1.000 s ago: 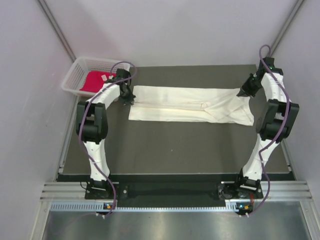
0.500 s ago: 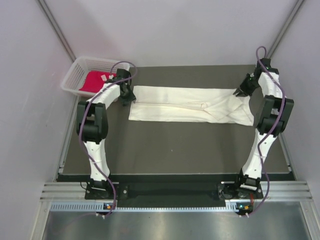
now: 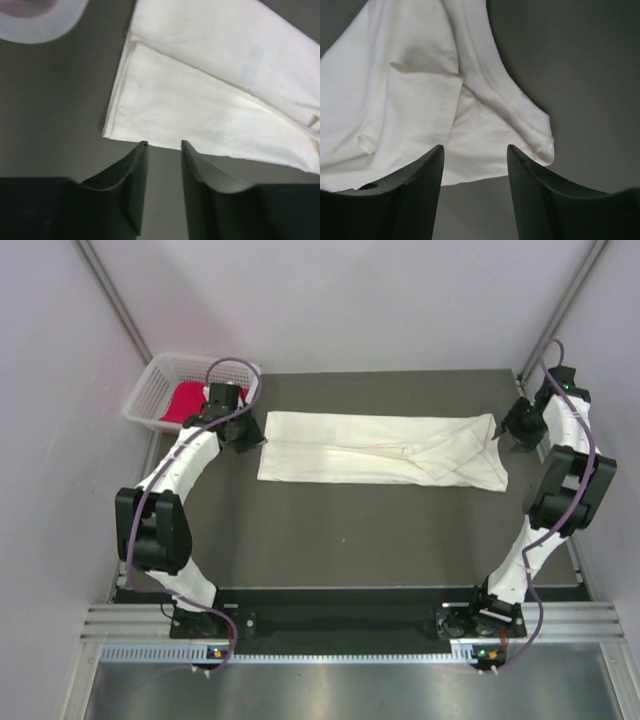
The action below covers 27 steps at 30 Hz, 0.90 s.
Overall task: Fold and stack the t-shirts
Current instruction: Fold the tshirt
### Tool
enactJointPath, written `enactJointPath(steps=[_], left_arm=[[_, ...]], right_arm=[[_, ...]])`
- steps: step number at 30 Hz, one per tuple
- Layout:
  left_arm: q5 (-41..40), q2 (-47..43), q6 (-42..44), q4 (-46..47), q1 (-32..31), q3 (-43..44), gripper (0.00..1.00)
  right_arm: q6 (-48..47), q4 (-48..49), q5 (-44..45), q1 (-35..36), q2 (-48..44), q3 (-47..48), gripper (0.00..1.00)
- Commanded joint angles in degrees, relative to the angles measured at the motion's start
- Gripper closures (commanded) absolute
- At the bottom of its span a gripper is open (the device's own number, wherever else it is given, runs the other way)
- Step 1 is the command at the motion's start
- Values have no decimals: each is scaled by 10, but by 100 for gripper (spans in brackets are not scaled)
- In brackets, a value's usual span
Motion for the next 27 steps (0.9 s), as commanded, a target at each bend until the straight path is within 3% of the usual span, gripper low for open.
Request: enactJointPath(steps=[1, 3, 4, 7, 16, 27], left_arm=[[78, 11, -4, 60, -5, -34, 65], [103, 44, -2, 59, -10, -19, 71], [107, 55, 4, 60, -11, -13, 72], [113, 94, 15, 67, -11, 0, 73], [72, 155, 38, 9, -11, 15, 71], [26, 146, 66, -28, -6, -47, 71]], right_arm=[[0, 47, -23, 6, -78, -96, 48], [6, 58, -49, 5, -94, -126, 52], [6, 60, -52, 6, -97, -147, 63], [2, 71, -61, 6, -110, -180, 74], [-26, 79, -55, -1, -84, -199, 78], [-59, 99, 58, -48, -45, -231, 76]])
